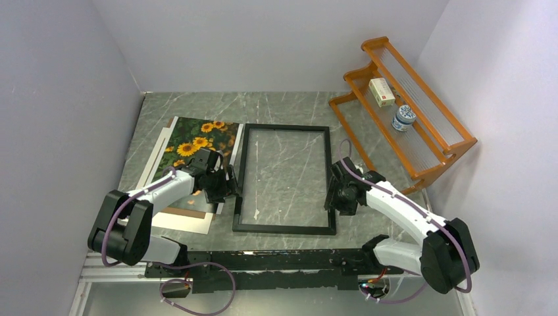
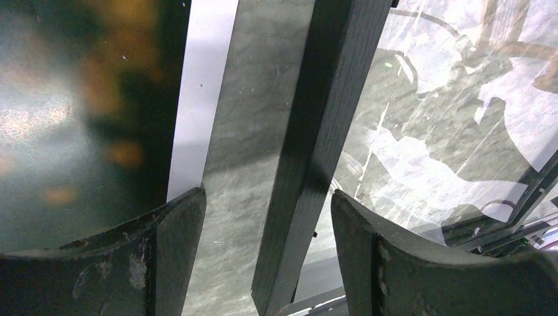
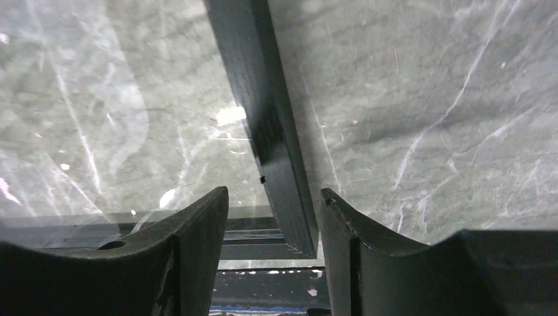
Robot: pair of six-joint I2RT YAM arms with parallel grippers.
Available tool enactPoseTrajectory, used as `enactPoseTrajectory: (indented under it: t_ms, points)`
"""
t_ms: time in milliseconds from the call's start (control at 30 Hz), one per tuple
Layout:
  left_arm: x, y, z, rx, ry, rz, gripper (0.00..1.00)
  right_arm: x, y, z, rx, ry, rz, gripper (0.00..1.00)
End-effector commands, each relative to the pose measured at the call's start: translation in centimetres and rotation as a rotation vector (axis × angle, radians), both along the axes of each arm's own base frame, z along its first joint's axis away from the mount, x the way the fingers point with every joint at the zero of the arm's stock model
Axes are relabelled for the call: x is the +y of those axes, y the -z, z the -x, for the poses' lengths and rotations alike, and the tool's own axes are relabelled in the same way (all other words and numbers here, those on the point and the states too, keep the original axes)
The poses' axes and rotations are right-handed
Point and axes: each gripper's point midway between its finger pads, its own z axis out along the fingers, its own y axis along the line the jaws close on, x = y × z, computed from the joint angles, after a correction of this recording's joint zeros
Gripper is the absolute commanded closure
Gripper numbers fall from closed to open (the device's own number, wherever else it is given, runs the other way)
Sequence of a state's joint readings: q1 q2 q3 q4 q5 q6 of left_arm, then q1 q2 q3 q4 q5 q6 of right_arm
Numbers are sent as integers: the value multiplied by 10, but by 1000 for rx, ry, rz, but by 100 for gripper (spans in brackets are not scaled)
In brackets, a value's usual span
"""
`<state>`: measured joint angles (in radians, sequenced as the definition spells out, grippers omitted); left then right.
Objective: Put the photo into the frame
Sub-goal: Place the photo frame item in the photo frame.
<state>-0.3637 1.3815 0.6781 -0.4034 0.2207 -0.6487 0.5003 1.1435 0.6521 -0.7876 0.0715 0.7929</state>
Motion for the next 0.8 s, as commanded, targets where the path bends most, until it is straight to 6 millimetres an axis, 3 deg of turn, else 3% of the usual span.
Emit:
enactPoseTrajectory:
  t_ms: [0,133,233,433,533,667,767]
  points:
    - [-4,-5,-3,-26,4,18,25,12,-28,-23,-119,-50,-24,43]
    - [-1,-5,-1,-24,-1,9,26,58,-53,-38,-231,-189,-165,44]
    - [-3,-4,1,-19,-2,18,28,99,-61,-37,-263,-302,-290,48]
    - [-8,-1,3,-11,11,53,33,183,-63,-15,-254,-564,-421,58]
    - [-10,1,5,-5,16,65,34,217,-49,3,-203,-668,-422,62]
    - [-13,1,5,-7,16,83,35,244,-36,20,-172,-748,-405,68]
    - [-14,3,6,-5,19,89,36,253,-28,25,-165,-782,-364,69]
